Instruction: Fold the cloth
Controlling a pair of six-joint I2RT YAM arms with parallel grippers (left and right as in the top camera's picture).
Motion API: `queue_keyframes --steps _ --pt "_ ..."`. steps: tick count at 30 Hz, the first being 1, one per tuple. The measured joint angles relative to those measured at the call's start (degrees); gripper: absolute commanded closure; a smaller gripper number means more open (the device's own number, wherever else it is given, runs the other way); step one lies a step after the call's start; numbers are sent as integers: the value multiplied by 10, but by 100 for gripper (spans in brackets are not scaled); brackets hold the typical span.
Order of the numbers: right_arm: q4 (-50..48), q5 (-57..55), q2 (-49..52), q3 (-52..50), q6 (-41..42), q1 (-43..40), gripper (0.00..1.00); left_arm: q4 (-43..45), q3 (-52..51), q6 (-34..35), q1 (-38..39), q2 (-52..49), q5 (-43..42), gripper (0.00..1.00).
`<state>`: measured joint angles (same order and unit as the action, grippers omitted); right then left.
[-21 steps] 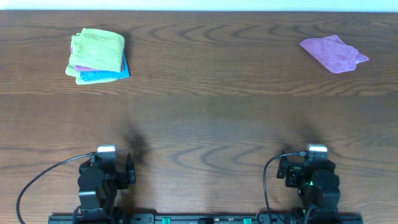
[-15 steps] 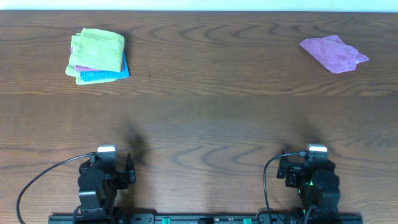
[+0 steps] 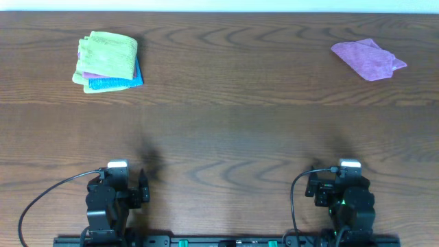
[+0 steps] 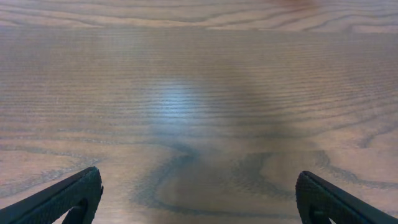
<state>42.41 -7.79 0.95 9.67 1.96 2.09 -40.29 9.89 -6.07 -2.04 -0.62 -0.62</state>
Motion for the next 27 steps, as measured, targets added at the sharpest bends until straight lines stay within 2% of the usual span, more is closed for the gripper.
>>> queue_keyframes --steps 19,23,27 --pt "-23 1 9 0 5 0 1 0 0 0 0 0 0 5" --pt "-48 0 103 38 54 -17 1 -1 0 0 0 0 0 5" --pt "-47 2 244 157 93 -48 1 -1 0 0 0 0 0 5"
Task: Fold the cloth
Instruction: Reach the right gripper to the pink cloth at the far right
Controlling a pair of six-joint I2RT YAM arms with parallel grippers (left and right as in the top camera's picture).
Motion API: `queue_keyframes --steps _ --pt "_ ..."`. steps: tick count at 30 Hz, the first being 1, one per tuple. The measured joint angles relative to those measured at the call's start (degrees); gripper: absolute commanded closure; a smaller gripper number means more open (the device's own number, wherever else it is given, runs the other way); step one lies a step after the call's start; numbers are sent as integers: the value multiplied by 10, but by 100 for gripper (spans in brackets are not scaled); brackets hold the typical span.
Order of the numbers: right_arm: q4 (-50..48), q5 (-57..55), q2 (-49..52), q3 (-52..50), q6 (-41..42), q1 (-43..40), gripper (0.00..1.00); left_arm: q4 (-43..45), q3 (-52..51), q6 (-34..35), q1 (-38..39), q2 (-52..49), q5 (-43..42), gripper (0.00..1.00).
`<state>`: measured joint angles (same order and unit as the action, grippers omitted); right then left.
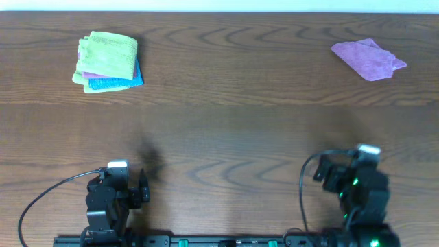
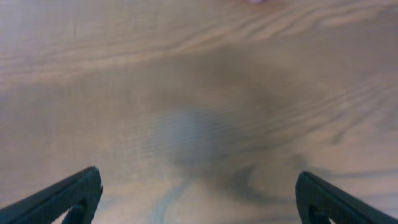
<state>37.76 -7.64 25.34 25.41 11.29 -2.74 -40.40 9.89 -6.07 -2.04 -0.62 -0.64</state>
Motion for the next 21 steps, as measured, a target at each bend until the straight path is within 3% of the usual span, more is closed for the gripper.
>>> queue_keyframes --steps 15,21 --pt "162 8 485 505 22 -67 1 1 0 0 0 1 0 5" --pt "182 26 621 642 22 -110 1 0 0 0 0 1 0 5"
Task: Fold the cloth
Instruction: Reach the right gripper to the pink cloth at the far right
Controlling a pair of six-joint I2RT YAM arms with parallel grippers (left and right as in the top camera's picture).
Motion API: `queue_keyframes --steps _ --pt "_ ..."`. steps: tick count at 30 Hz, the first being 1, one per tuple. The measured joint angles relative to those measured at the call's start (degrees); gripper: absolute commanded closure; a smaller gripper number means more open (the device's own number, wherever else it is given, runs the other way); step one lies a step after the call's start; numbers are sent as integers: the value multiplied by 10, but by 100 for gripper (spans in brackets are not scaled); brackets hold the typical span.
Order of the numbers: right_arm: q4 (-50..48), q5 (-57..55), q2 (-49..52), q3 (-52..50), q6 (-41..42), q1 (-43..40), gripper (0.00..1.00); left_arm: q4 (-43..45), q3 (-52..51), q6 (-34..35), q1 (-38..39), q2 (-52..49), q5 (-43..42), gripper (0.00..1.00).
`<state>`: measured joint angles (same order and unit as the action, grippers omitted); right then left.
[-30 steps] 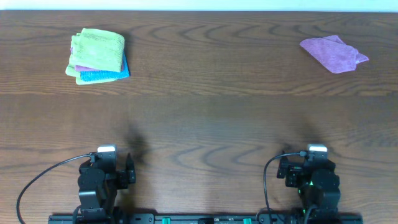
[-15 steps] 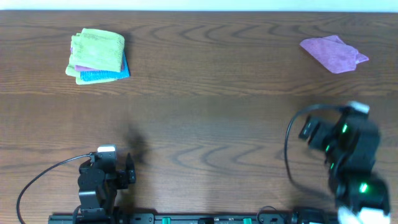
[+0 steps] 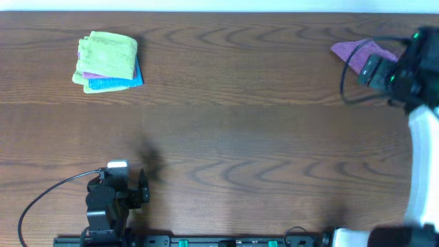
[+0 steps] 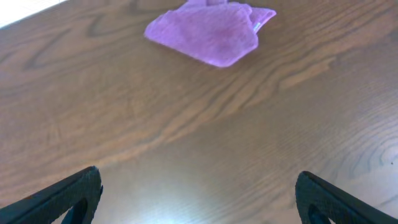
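A crumpled purple cloth (image 3: 351, 51) lies at the table's far right; in the right wrist view the purple cloth (image 4: 208, 32) sits ahead of the fingers, unfolded and lumpy. My right gripper (image 3: 372, 71) hangs above the table by the cloth's near edge and partly covers it from overhead. In its own view my right gripper (image 4: 199, 202) is open, with only bare wood between the fingertips (image 4: 74, 193). My left gripper (image 3: 143, 186) rests at the front left, far from the cloth.
A stack of folded cloths (image 3: 108, 62), green on top of purple and blue, sits at the far left. The dark wooden table (image 3: 226, 116) stretches between the stack and the purple cloth. The table's back edge runs just behind the cloth.
My right arm has moved from the front right of the table to the far right, beside the purple cloth, which now shows in its wrist view. The left arm has not moved.
Both arms rested at the front edge, the right gripper open over bare wood. Then the right arm had lifted and shifted slightly right and forward. Now it is stretched out at the purple cloth, still open; the cloth lies as it was.
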<state>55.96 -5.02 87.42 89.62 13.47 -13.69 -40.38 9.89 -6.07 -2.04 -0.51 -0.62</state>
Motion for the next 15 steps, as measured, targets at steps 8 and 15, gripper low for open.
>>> queue_keyframes --steps 8,15 --pt "-3 24 138 122 0 -45 1 0 0 0 0 0 0 5" --pt "-58 10 165 125 -1 -47 1 0 0 0 0 0 0 5"
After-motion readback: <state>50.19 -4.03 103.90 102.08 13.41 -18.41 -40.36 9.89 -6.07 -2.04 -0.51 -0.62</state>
